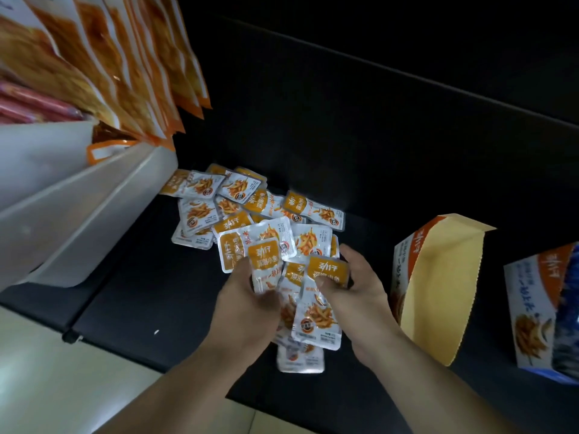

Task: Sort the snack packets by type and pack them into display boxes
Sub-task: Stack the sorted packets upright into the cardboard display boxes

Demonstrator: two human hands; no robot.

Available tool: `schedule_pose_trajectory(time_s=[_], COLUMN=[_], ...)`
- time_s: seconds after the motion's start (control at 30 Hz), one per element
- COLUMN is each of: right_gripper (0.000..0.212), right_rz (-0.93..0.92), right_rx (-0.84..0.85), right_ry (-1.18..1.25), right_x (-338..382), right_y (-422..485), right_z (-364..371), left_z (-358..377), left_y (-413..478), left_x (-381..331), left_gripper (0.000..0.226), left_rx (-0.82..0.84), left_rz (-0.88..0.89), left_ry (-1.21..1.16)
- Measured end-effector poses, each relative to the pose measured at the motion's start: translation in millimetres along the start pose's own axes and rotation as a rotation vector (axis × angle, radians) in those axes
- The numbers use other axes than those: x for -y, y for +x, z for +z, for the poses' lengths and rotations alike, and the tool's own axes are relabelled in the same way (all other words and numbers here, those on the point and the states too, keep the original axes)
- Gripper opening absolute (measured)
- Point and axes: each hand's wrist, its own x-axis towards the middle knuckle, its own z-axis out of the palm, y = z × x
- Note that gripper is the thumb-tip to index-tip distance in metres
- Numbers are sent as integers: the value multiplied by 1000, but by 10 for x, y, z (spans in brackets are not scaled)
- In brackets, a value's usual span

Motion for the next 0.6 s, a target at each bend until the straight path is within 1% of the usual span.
schedule_pose_trajectory(time_s=[0.07, 0.1, 0.17, 0.2, 0.27, 0.3, 0.37, 0.47, 0.53, 0.6], right_gripper=[62, 62, 62, 64, 67, 69, 71, 71, 69, 66], right_rz=[-28, -51, -98, -111, -124, -132, -164, -204, -201, -178], right_rx=[-58, -94, -151, -160, -155, -147, -141, -145, -147, -138], right_ry=[-41, -71, -106, -114, -126, -118, -91, -105, -120, -112], right_x=[33, 53, 83, 103, 158, 188, 260, 382, 435, 437], right_y=[-23, -34, -58, -78, -139, -175, -235, -256, -269, -299], right_z=[-62, -105, -210, -256, -320, -341, -388, -471, -520, -580], left_z=[-16, -45, -113, -150, -185, -168, -65, 176, 315, 395], left_y=[32, 44, 41, 44, 39, 31, -4, -63, -88, -109], left_x=[5, 19, 8, -1, -45, -91, -220, -410, -477, -504], left_gripper=[37, 40, 39, 39, 40, 38, 26, 14, 11, 8], left_rx=[-74, -116, -192, -219, -224, -201, -121, 33, 92, 98], left_rz=[-22, -6, 13, 24, 55, 72, 75, 2, -2, 39], left_ry=[-26, -4, 1, -30, -109, -137, -177, -245, -209, -157])
